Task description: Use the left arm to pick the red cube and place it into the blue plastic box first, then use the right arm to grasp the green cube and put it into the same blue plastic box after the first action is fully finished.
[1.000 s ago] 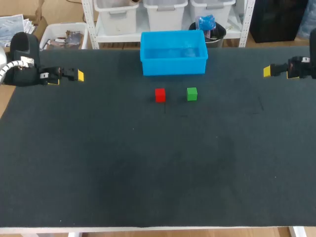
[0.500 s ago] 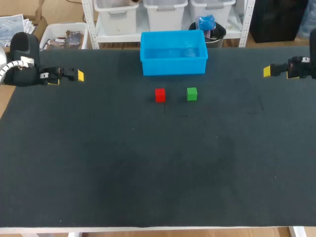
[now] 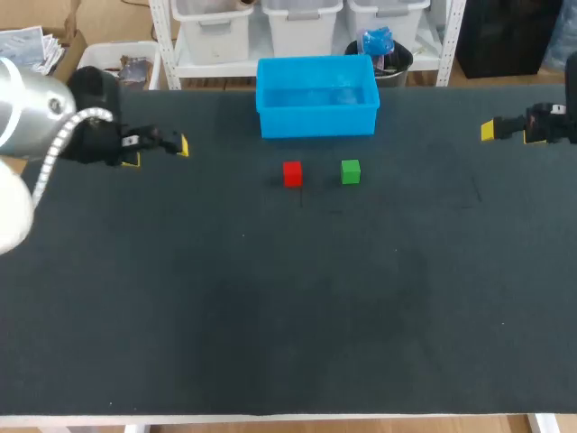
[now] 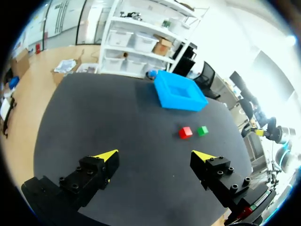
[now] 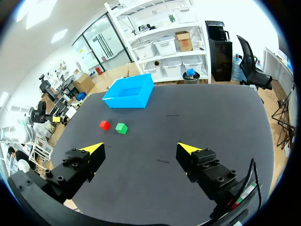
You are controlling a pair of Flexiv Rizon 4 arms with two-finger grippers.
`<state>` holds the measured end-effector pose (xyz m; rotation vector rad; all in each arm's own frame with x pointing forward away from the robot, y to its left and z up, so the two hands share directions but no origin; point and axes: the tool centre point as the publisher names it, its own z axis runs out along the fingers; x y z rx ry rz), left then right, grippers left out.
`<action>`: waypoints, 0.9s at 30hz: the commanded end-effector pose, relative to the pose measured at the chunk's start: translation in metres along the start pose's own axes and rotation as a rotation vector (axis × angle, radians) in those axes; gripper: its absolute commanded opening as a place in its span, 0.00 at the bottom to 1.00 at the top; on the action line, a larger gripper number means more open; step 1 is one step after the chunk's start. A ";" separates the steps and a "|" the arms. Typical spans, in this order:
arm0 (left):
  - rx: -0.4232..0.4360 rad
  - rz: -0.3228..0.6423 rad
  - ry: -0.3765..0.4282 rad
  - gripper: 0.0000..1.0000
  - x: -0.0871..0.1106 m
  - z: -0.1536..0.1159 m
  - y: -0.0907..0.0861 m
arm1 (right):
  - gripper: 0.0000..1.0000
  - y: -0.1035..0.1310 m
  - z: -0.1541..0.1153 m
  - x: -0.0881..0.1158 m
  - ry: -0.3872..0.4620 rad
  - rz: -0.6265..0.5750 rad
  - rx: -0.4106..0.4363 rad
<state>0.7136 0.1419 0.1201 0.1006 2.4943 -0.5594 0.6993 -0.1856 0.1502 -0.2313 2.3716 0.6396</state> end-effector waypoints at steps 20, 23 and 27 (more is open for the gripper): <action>-0.224 -0.003 0.039 1.00 -0.011 0.016 -0.012 | 1.00 0.000 0.000 0.000 0.001 -0.001 0.002; -0.257 0.009 0.061 1.00 -0.015 0.028 -0.025 | 1.00 0.000 0.000 0.000 0.001 -0.001 0.002; -0.260 0.016 0.093 1.00 -0.018 0.048 -0.044 | 1.00 0.000 0.000 0.000 0.001 -0.001 0.002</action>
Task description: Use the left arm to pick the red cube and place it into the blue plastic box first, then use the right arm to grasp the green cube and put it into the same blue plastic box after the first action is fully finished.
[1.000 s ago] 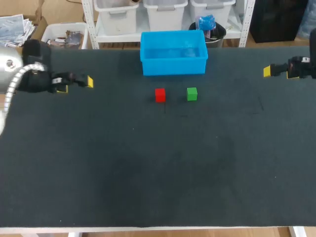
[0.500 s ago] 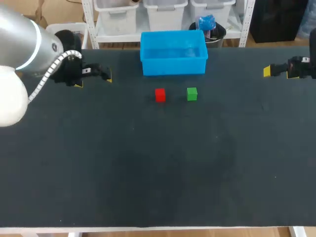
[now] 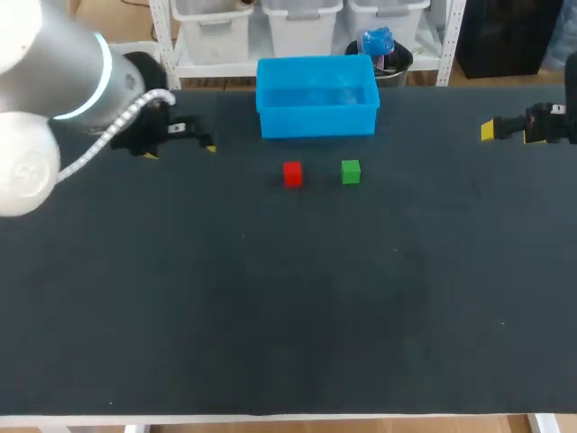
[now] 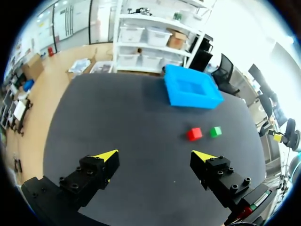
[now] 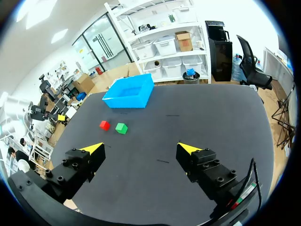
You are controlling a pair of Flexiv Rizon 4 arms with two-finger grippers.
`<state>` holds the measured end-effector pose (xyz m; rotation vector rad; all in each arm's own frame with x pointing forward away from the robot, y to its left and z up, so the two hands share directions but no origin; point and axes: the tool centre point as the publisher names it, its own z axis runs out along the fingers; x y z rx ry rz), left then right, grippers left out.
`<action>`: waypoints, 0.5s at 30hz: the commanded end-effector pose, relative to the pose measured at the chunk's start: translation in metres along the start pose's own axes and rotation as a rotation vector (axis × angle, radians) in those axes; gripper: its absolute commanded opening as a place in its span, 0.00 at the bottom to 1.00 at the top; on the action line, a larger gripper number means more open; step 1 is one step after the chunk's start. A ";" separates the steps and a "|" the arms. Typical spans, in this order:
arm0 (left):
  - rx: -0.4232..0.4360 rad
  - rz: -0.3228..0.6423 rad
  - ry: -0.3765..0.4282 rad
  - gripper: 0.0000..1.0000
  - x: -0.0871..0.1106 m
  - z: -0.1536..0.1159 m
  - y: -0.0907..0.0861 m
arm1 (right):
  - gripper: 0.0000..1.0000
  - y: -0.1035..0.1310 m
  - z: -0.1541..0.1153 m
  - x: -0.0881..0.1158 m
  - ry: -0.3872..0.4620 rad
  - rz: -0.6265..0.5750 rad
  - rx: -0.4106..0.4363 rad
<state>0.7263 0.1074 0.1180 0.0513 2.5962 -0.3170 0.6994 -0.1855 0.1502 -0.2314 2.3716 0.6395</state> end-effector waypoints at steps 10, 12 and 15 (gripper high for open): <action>-0.084 0.013 0.132 1.00 -0.021 0.057 -0.063 | 1.00 0.000 0.000 0.000 0.001 0.000 0.002; -0.088 0.013 0.155 1.00 -0.021 0.062 -0.068 | 1.00 0.000 0.000 0.000 0.001 0.000 0.002; -0.085 0.013 0.179 1.00 -0.020 0.071 -0.075 | 1.00 0.000 0.000 0.000 0.001 0.000 0.002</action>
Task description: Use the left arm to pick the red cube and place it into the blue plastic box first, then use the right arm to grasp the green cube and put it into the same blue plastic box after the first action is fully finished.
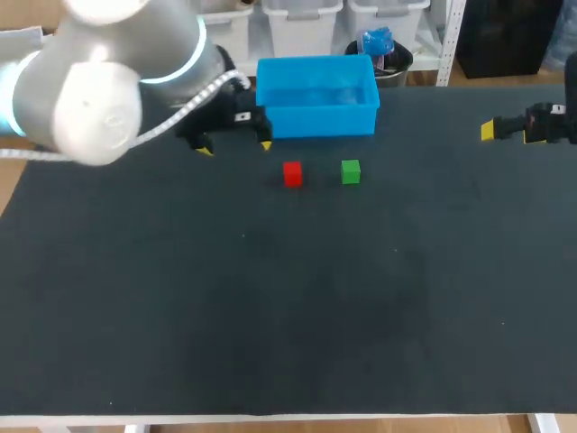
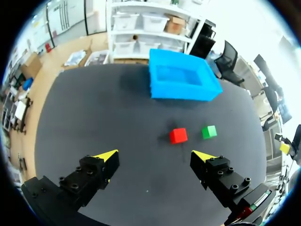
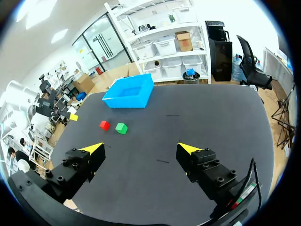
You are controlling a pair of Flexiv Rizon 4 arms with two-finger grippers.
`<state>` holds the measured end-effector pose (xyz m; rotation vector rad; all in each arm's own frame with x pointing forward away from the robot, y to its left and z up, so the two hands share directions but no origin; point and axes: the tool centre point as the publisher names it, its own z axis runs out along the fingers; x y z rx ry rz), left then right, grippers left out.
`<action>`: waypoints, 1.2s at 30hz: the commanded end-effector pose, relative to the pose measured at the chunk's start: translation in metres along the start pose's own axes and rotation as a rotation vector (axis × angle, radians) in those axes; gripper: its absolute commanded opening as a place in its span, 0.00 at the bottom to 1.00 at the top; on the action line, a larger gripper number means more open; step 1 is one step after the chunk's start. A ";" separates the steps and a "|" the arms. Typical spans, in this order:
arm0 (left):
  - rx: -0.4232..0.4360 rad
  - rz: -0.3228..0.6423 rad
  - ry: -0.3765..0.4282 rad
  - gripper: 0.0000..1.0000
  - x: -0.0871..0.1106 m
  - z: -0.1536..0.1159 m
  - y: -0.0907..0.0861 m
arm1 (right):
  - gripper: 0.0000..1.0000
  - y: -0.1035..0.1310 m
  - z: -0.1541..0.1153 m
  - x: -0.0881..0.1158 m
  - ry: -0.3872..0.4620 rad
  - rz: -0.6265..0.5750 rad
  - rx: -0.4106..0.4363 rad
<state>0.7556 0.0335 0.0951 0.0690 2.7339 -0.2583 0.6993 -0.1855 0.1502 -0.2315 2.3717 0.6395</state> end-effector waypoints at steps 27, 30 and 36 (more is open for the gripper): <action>-0.084 0.026 0.140 1.00 -0.017 0.082 -0.060 | 1.00 0.000 0.000 0.000 0.001 0.000 0.002; -0.098 0.024 0.143 1.00 -0.018 0.086 -0.061 | 1.00 0.000 0.000 0.000 0.001 0.000 0.002; -0.111 0.028 0.166 1.00 -0.014 0.097 -0.063 | 1.00 0.000 0.000 0.000 0.001 0.000 0.002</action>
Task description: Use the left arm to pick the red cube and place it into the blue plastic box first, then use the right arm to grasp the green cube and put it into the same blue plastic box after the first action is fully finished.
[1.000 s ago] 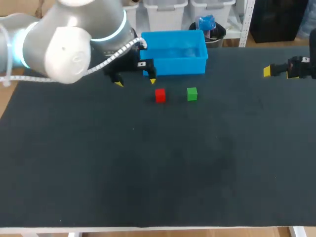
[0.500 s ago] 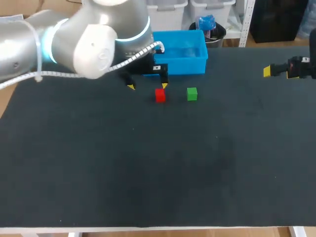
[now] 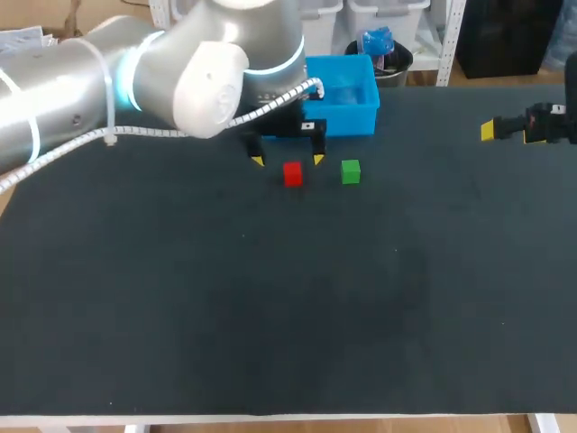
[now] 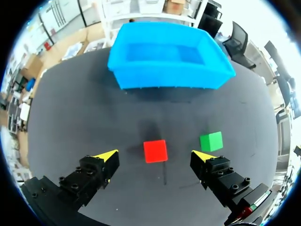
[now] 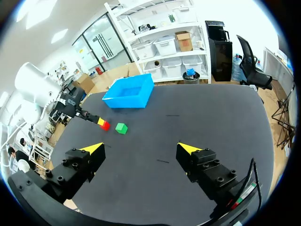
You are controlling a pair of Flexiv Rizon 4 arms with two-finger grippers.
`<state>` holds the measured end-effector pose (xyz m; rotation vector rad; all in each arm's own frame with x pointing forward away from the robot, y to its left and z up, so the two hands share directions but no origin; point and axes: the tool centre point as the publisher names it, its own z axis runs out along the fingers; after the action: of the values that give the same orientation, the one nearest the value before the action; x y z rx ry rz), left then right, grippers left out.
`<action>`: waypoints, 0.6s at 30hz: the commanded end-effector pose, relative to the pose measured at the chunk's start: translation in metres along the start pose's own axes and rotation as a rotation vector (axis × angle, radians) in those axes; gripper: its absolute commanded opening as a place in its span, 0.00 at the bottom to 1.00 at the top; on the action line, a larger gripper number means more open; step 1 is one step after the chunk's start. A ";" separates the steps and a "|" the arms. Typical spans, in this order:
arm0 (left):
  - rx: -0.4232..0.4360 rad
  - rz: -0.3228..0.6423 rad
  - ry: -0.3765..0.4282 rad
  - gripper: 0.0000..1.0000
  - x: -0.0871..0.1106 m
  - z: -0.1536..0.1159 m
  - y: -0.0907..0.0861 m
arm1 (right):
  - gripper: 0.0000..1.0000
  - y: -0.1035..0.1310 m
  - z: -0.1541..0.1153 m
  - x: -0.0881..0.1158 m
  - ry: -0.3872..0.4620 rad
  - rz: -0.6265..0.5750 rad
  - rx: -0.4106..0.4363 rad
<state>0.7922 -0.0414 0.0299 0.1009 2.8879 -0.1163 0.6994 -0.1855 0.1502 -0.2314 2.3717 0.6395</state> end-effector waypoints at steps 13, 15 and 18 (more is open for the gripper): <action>-0.064 -0.030 0.047 1.00 0.002 0.030 -0.005 | 1.00 0.000 0.000 0.000 0.001 0.000 0.002; -0.068 -0.037 0.048 1.00 0.002 0.032 -0.003 | 1.00 0.000 0.000 0.000 0.001 0.000 0.002; -0.071 -0.048 0.049 1.00 0.002 0.034 -0.001 | 1.00 0.000 0.000 0.000 0.001 0.000 0.002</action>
<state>0.7942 -0.0437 -0.0015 0.0241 2.9335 -0.0234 0.6994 -0.1855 0.1502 -0.2314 2.3717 0.6395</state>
